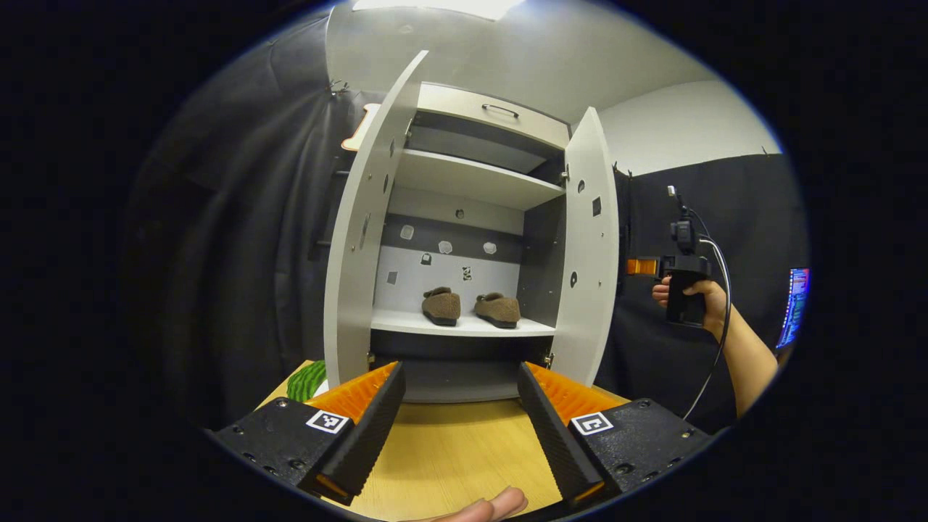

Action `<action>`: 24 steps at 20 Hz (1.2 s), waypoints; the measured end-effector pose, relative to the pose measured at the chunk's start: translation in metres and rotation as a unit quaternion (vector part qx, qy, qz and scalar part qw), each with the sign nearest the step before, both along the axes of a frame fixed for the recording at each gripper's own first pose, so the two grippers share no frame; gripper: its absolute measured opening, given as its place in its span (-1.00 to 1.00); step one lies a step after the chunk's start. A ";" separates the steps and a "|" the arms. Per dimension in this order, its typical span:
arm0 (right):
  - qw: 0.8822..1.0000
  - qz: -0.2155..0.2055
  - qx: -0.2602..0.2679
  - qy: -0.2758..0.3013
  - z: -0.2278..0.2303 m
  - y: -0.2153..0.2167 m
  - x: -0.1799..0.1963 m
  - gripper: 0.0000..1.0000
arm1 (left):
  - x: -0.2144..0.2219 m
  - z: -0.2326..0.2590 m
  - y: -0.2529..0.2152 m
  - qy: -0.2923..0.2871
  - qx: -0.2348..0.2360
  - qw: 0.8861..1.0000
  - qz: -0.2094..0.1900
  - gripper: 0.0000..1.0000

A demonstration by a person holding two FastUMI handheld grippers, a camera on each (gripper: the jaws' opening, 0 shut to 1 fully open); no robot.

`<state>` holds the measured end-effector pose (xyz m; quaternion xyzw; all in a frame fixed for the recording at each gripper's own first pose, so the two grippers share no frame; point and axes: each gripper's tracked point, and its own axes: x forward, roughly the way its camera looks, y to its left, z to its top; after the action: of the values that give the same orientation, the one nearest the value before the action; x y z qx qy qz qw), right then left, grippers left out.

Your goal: Grab one shoe with the right hand and put it into the shoe cabinet, grab the other shoe with the left hand and put it into the shoe cabinet; then close the right door with the right hand and the left door with the left hand.

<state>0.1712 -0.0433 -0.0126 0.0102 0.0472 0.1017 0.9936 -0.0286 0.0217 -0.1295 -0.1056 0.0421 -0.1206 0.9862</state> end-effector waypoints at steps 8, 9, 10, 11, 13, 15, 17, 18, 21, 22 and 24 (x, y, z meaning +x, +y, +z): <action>0.997 0.032 0.069 0.000 -0.003 0.052 0.013 0.96 | -0.003 -0.002 0.021 -0.004 0.018 1.000 0.014 0.92; 0.997 0.032 0.065 -0.003 -0.002 0.053 0.011 0.95 | -0.003 -0.002 0.026 -0.005 0.021 1.000 0.019 0.82; 0.998 0.029 0.060 -0.009 0.000 0.052 0.008 0.95 | -0.004 -0.003 0.032 -0.005 0.025 0.999 0.025 0.91; 0.998 0.026 0.055 -0.016 0.003 0.052 0.007 0.95 | -0.005 -0.004 0.038 -0.004 0.029 0.999 0.031 0.82; 0.998 0.023 0.046 -0.024 0.007 0.056 0.006 0.95 | -0.006 -0.007 0.053 0.001 0.035 0.998 0.046 0.91; 0.998 0.025 0.039 -0.032 0.004 0.058 -0.004 0.95 | -0.005 -0.010 0.073 0.006 0.041 0.997 0.066 0.92; 0.998 0.027 0.033 -0.035 -0.001 0.058 -0.017 0.95 | 0.000 -0.013 0.096 0.009 0.044 0.995 0.089 1.00; 0.998 0.032 0.030 -0.036 -0.004 0.060 -0.023 0.95 | 0.002 -0.013 0.107 0.011 0.044 0.994 0.099 0.92; 0.998 0.047 0.015 -0.042 -0.014 0.073 -0.048 0.95 | 0.001 -0.012 0.139 0.008 0.045 0.991 0.129 0.92; 0.998 0.050 0.008 -0.044 -0.019 0.077 -0.057 0.97 | 0.001 -0.013 0.154 0.008 0.048 0.988 0.143 0.92; 0.997 0.060 0.003 -0.051 -0.024 0.089 -0.075 0.90 | 0.001 -0.017 0.183 0.012 0.055 0.983 0.173 0.83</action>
<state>0.0965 0.0457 -0.0366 0.0050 -0.0028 0.1612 0.9869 -0.0280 0.2050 -0.1462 -0.0587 0.0416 0.0557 0.9959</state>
